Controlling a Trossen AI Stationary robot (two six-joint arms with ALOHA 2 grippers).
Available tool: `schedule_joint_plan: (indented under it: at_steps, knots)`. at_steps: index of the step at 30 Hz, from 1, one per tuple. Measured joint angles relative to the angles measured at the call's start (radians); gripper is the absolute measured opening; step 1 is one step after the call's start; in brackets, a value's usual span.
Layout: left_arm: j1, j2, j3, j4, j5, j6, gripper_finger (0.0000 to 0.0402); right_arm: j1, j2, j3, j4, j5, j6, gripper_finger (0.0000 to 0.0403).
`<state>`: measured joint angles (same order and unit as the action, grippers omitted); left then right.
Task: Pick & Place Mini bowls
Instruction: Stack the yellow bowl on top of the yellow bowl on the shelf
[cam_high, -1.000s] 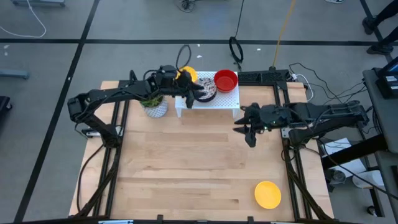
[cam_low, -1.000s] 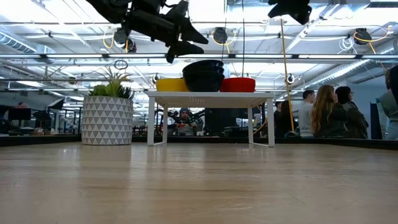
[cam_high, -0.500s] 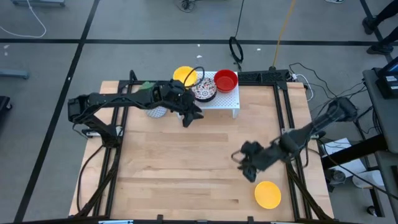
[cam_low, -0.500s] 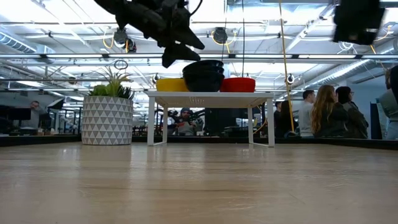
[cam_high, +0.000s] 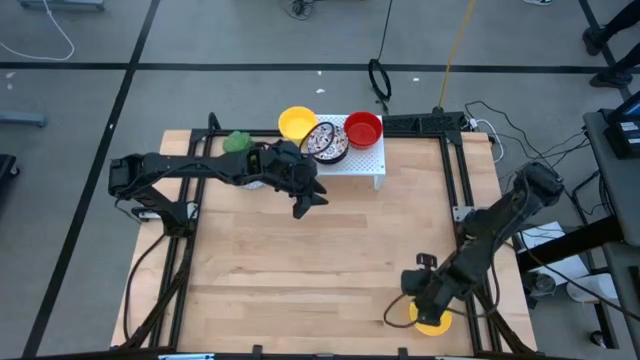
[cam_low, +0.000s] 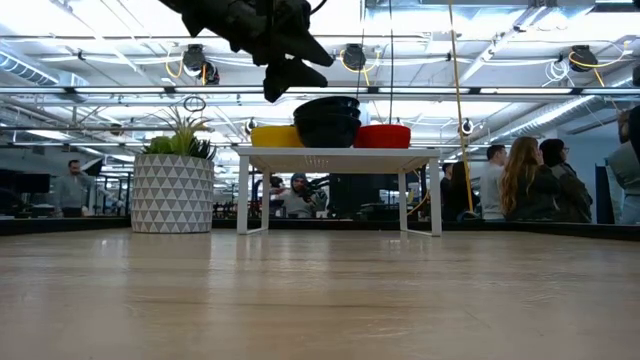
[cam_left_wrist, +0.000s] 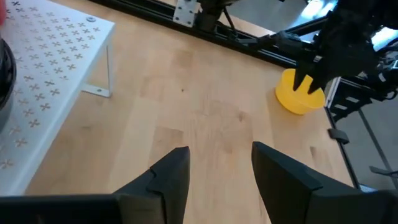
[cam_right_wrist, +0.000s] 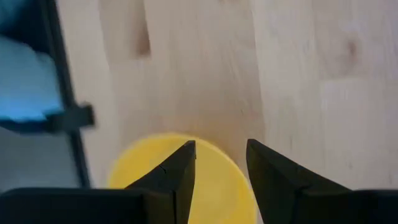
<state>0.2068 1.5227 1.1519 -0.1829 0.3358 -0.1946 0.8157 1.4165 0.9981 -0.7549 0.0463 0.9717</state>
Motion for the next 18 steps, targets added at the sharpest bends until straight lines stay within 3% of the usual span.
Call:
schedule_joint_plan:
  at_steps: [6,18]
  knots:
    - [-0.013,0.000,0.000,0.000,-0.005,-0.002,0.0175,0.027,0.048,0.000,-0.065,-0.106,-0.099,0.0130]
    - [-0.020,0.000,0.000,0.006,-0.006,-0.044,0.0175,0.028,0.137,0.000,-0.114,-0.100,-0.277,0.0130]
